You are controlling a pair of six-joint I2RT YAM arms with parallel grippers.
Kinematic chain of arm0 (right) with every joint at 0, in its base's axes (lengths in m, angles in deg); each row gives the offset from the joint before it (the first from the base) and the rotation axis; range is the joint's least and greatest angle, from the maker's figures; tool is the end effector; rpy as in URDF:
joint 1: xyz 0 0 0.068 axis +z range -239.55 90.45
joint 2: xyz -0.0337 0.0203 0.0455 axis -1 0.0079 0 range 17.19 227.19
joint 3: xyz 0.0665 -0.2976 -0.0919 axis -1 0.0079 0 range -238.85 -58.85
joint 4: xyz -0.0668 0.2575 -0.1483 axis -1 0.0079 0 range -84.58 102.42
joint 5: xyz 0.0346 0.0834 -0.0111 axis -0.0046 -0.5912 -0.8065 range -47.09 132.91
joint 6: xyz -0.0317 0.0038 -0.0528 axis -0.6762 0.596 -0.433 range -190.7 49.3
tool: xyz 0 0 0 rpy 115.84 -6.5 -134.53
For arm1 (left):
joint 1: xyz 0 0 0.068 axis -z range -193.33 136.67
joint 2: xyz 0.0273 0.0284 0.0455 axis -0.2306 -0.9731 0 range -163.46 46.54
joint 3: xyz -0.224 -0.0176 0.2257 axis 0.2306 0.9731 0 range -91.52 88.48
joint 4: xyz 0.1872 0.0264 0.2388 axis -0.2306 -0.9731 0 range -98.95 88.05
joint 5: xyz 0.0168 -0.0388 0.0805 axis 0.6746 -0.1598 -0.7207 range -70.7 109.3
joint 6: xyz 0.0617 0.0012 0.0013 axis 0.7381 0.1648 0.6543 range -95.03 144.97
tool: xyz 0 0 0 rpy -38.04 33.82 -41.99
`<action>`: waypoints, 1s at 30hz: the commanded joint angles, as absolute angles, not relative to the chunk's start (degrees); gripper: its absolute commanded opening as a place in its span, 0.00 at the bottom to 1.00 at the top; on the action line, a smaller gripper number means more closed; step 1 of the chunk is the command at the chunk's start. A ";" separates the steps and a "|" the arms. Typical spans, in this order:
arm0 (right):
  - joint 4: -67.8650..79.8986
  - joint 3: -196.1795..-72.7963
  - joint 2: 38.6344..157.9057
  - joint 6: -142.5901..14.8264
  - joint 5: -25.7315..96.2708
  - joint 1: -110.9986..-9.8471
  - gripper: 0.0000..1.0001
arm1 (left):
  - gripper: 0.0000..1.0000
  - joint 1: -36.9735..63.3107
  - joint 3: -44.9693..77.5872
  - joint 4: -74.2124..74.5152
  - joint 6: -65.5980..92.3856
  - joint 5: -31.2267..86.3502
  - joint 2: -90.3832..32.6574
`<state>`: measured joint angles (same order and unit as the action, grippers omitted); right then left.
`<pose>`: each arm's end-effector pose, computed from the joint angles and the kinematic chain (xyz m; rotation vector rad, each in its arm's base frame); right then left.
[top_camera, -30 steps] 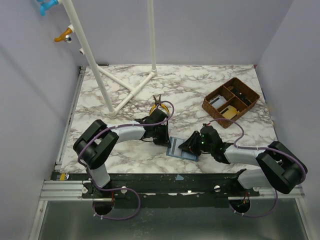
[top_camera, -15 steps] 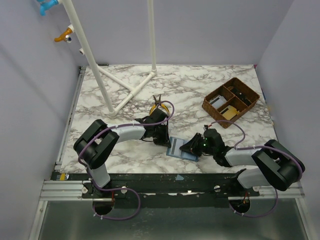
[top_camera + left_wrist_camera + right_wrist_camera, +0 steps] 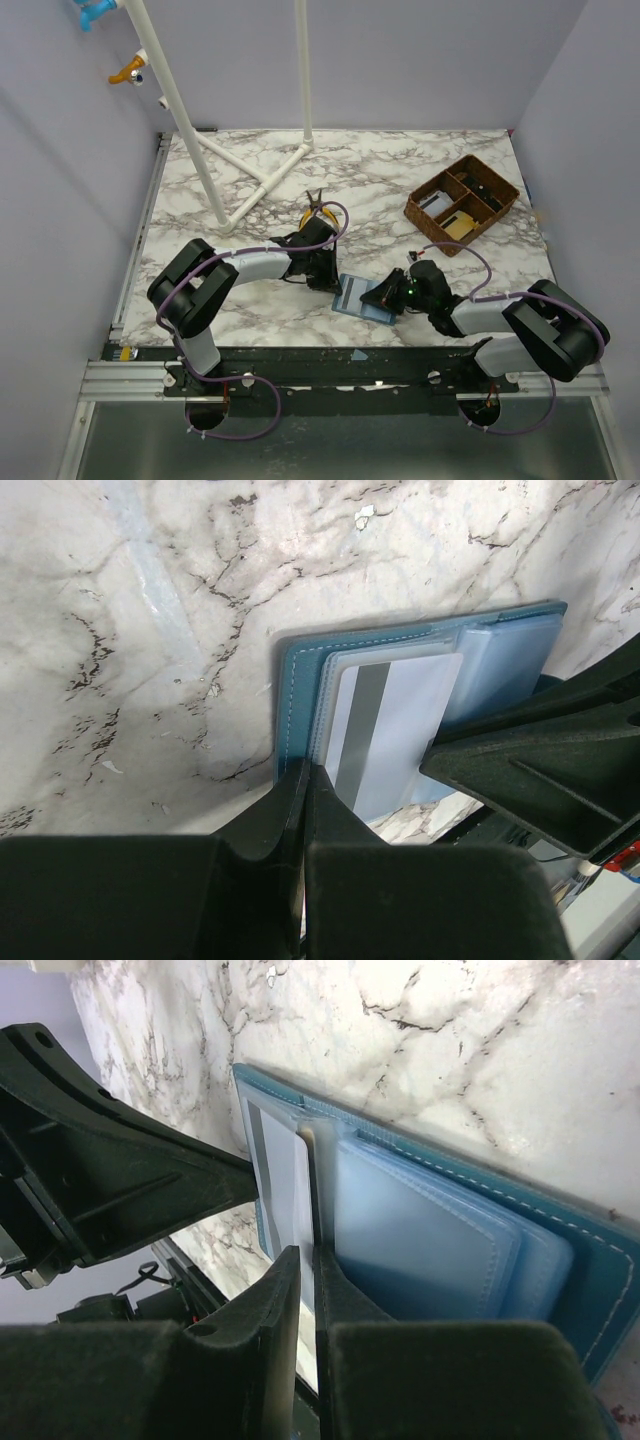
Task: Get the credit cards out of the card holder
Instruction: Remove the credit card from the card holder.
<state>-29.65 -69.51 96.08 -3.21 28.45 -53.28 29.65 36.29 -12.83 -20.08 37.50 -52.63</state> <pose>0.1732 0.1414 0.1059 0.4936 2.3885 1.2263 0.2642 -0.2659 0.1488 0.0792 2.8216 -0.8892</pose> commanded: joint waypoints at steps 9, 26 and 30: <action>-34.54 -69.99 99.50 -3.37 27.03 -53.08 0.01 | 0.00 29.97 39.58 -17.12 -20.05 33.57 -55.56; -17.01 -72.44 89.49 -7.77 32.06 -53.08 0.01 | 0.00 26.38 43.12 -15.74 -21.17 32.18 -55.15; -14.43 -72.39 87.77 -8.47 32.89 -53.08 0.01 | 0.00 26.05 43.30 -15.59 -21.14 32.22 -55.14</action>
<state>-18.65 -71.54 89.77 -6.75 30.46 -53.37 27.31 39.77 -8.41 -23.76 40.14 -52.02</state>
